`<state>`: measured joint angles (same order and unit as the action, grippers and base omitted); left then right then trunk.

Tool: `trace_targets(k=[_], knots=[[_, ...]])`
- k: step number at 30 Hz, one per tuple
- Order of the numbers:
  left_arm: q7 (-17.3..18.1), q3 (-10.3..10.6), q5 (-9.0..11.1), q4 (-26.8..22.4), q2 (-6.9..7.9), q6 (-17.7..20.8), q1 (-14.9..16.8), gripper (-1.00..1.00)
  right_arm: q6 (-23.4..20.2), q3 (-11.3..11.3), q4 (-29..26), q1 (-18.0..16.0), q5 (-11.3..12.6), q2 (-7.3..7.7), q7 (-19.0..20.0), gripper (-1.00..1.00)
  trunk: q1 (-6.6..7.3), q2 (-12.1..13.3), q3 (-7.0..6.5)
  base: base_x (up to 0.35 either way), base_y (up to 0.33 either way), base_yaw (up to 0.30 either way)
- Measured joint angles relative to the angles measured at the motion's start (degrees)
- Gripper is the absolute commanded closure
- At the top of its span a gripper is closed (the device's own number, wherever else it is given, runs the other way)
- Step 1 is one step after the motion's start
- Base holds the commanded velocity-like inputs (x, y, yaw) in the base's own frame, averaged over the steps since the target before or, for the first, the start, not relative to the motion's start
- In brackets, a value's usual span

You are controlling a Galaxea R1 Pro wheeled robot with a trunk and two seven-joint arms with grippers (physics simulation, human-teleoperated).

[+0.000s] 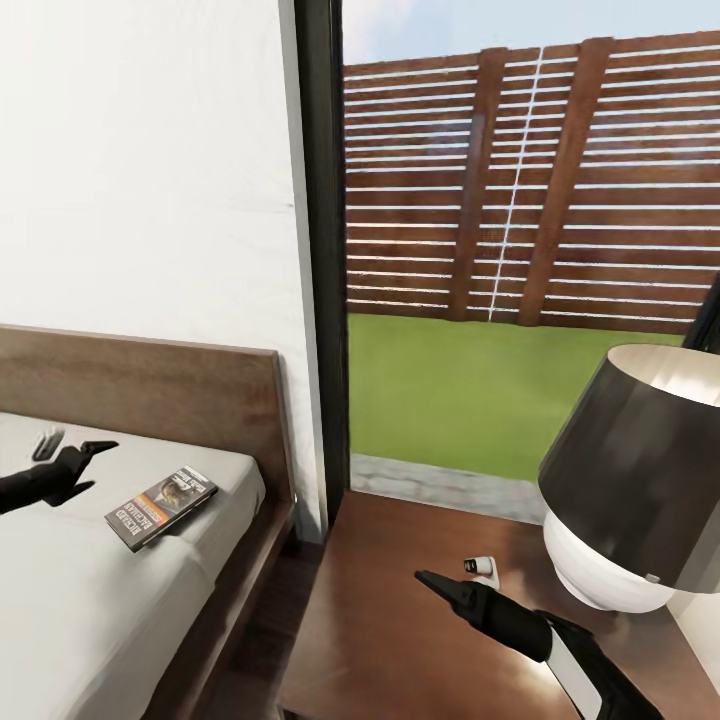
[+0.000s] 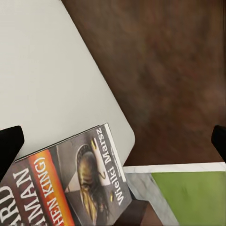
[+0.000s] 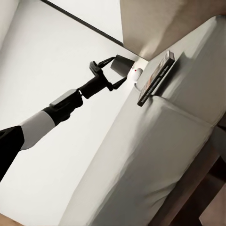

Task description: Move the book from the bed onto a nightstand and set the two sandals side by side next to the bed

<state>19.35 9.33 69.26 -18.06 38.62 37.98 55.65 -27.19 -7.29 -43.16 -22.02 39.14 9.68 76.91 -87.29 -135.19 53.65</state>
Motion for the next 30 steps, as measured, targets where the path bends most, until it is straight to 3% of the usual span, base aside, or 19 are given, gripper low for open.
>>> trace_targets(k=[7, 30], knots=[[2.8, 0.0, -2.1, 1.3, -0.88, -2.8, 0.0, -1.0, 0.0, 0.1, 0.0, 0.0, -0.1, 0.04, 0.0, -1.0, 0.0, 0.0, 0.0, 0.0, 0.0, 0.0], [3.2, 0.1, -2.5, 1.3, -1.05, -4.5, 0.0, -1.0, 0.1, 0.0, 1.3, 0.0, -0.2, -0.15, 0.1, -1.0, 0.0, 0.0, 0.0, 0.0, 0.0, 0.0]])
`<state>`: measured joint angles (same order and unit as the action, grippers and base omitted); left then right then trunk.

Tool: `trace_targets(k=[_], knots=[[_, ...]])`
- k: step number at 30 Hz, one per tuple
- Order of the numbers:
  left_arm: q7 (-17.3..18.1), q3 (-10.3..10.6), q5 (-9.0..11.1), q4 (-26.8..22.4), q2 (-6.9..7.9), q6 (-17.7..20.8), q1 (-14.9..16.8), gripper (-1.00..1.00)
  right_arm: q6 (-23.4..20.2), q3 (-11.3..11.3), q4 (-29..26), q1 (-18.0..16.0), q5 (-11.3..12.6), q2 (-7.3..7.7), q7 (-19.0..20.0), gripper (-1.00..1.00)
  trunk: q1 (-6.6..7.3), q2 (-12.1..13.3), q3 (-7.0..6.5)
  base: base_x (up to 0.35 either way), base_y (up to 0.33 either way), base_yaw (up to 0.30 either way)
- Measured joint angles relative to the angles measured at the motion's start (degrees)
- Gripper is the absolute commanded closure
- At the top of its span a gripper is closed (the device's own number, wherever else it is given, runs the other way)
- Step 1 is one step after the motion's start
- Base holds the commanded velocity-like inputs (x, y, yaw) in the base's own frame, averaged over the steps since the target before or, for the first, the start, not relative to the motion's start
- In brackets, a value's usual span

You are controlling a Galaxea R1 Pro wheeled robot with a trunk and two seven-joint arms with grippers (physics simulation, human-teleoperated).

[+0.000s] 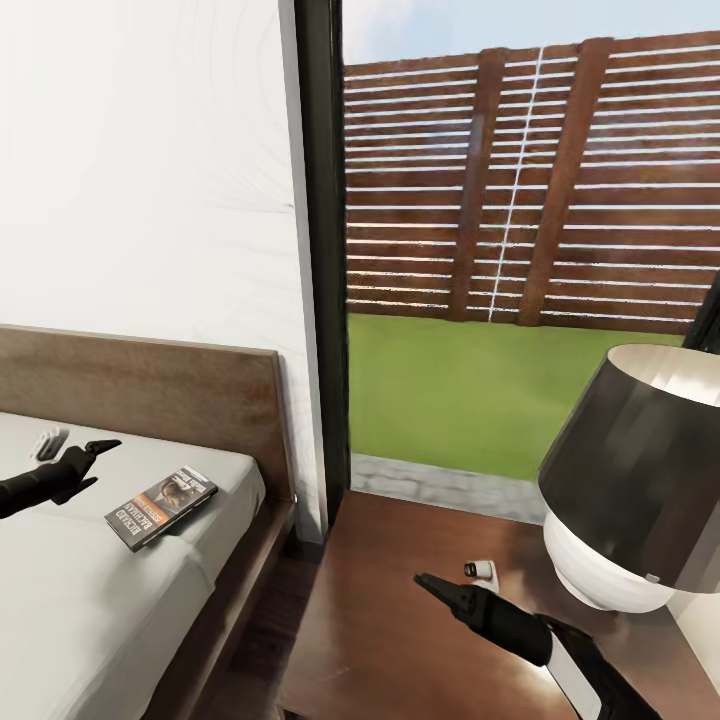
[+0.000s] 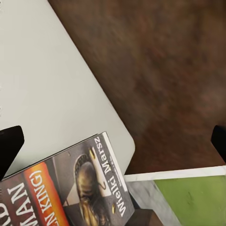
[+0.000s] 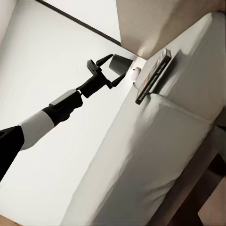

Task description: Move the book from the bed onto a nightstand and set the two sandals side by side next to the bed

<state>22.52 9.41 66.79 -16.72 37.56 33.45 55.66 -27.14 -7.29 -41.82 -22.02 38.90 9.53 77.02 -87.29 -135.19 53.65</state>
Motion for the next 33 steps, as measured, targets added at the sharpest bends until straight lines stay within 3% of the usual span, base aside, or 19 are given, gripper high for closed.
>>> trace_targets(k=[20, 33], knots=[[-0.4, 0.2, 0.0, 0.3, 0.49, 0.0, 0.0, -1.0, -0.1, 0.1, 3.0, 0.0, 0.2, -0.16, 0.1, -1.0, 0.0, 0.0, 0.02, 0.0, 0.0, 0.0], [-0.2, 0.1, -0.1, 0.3, 0.37, -0.5, 0.0, -1.0, 0.1, -0.3, 3.4, 0.0, 0.3, -0.28, 0.0, -1.0, 0.0, 0.0, 0.94, 0.0, 0.0, 0.0]])
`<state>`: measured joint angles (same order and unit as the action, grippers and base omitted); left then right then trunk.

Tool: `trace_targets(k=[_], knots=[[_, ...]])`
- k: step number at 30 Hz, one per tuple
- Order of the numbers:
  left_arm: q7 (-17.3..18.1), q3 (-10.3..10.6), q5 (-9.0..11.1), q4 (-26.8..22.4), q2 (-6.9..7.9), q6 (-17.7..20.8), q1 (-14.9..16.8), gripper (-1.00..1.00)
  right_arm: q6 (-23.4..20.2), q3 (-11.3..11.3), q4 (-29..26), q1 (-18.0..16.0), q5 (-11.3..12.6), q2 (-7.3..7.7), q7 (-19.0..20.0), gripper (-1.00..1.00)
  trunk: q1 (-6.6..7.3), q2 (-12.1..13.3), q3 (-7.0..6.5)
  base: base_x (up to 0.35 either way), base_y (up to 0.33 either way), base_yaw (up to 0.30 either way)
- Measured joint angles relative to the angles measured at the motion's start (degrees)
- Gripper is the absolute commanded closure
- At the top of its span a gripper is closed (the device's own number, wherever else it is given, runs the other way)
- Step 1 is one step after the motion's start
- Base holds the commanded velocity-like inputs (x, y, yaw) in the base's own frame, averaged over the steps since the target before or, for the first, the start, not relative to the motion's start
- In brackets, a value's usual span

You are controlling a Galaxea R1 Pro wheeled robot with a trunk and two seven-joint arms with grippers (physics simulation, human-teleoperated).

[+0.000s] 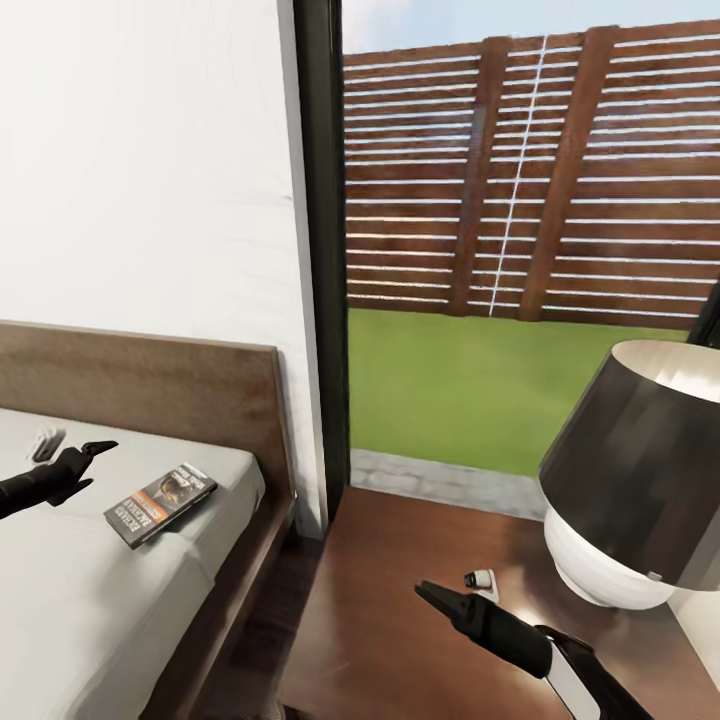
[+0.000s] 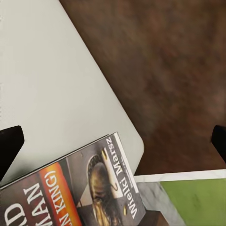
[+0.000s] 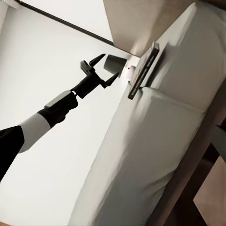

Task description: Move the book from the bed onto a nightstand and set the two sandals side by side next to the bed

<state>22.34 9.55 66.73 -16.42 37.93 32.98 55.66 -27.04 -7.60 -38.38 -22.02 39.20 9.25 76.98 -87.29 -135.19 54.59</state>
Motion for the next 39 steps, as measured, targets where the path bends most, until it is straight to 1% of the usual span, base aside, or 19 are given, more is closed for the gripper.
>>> trace_targets(k=[39], knots=[[0.0, -0.2, -0.1, -0.1, 0.05, -0.3, 0.0, -1.0, 0.0, 0.6, 0.0, 0.0, 0.3, -0.01, 0.0, -1.0, 0.0, 0.0, 3.55, 0.0, 0.0, 0.0]])
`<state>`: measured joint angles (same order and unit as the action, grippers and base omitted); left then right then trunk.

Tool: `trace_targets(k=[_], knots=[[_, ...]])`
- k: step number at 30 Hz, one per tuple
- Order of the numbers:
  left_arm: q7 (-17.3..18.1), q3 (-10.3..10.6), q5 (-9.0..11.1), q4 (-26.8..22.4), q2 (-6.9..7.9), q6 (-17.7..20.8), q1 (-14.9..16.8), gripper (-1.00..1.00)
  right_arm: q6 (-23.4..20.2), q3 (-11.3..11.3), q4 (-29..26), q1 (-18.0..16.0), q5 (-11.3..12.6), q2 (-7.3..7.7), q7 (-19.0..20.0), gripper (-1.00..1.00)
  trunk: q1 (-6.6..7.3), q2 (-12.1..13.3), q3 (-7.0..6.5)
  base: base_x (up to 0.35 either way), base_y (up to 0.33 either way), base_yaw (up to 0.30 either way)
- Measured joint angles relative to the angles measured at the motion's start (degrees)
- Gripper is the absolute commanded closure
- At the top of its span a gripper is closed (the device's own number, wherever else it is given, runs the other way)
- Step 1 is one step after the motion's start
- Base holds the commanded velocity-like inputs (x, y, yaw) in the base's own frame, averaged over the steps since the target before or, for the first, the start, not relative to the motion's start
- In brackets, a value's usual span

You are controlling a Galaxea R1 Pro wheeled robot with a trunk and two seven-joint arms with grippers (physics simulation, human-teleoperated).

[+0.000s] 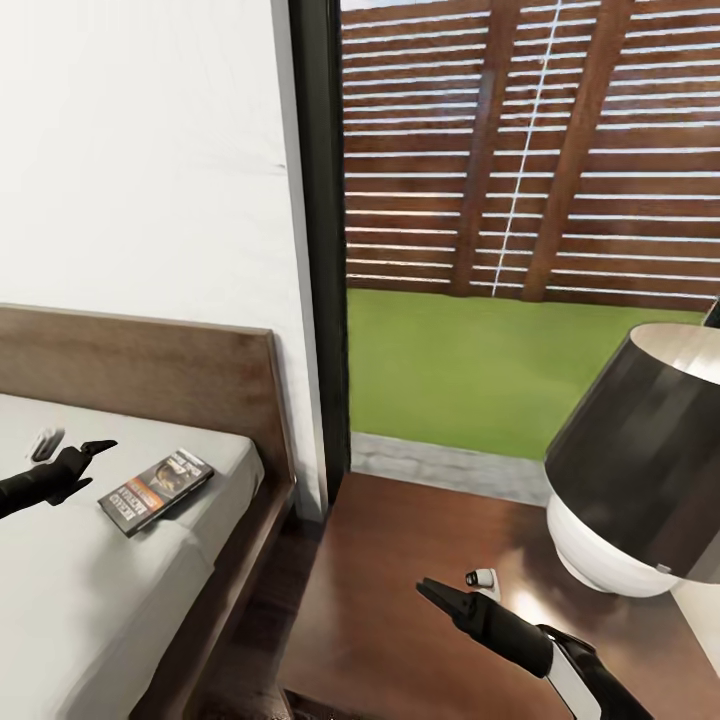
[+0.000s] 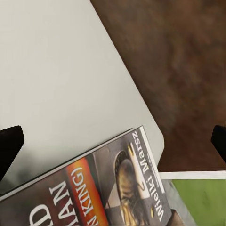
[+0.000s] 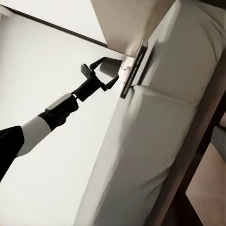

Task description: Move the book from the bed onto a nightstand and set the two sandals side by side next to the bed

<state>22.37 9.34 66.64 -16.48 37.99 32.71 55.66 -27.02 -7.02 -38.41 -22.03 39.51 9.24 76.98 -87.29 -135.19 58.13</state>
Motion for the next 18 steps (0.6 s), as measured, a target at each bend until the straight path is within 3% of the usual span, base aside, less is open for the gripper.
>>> trace_targets(k=[18], knots=[[-0.1, -0.3, 0.0, 0.0, 0.01, -0.1, 0.0, -1.0, 0.0, 0.1, 0.0, 0.0, -0.1, 0.05, 0.0, -1.0, 0.0, 0.0, 1.64, 0.0, 0.0, 0.0]])
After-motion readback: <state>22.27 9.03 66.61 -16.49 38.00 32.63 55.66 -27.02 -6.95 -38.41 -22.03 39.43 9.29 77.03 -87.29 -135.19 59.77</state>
